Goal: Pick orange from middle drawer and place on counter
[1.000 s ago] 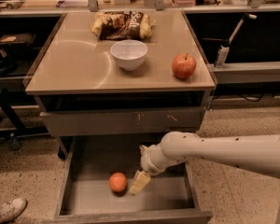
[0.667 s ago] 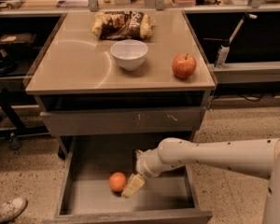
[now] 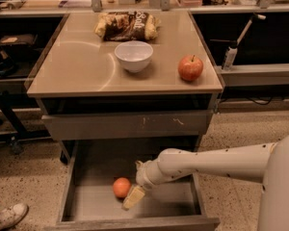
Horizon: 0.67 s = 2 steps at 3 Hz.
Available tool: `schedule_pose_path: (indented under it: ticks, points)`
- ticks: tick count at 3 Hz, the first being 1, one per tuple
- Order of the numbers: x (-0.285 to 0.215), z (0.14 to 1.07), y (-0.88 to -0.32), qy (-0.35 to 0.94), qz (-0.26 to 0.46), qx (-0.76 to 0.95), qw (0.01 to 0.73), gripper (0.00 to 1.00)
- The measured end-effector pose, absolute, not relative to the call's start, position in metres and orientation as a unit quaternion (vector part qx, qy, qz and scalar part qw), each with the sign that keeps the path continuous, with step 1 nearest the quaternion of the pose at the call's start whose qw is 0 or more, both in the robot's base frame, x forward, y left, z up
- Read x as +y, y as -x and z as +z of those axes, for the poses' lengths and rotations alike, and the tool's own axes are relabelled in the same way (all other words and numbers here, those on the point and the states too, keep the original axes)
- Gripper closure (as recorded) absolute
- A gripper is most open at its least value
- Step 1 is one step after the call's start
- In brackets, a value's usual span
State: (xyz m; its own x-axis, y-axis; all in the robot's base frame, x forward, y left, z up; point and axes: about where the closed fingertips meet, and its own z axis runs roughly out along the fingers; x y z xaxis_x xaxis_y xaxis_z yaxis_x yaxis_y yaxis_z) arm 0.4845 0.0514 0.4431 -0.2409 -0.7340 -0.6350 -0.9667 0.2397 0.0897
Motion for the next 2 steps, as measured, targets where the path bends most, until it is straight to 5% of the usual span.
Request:
schedule_pose_path:
  ticks: [2]
  points:
    - [0.093,0.415,-0.493,0.572,0.256,0.733,0.263,0.0]
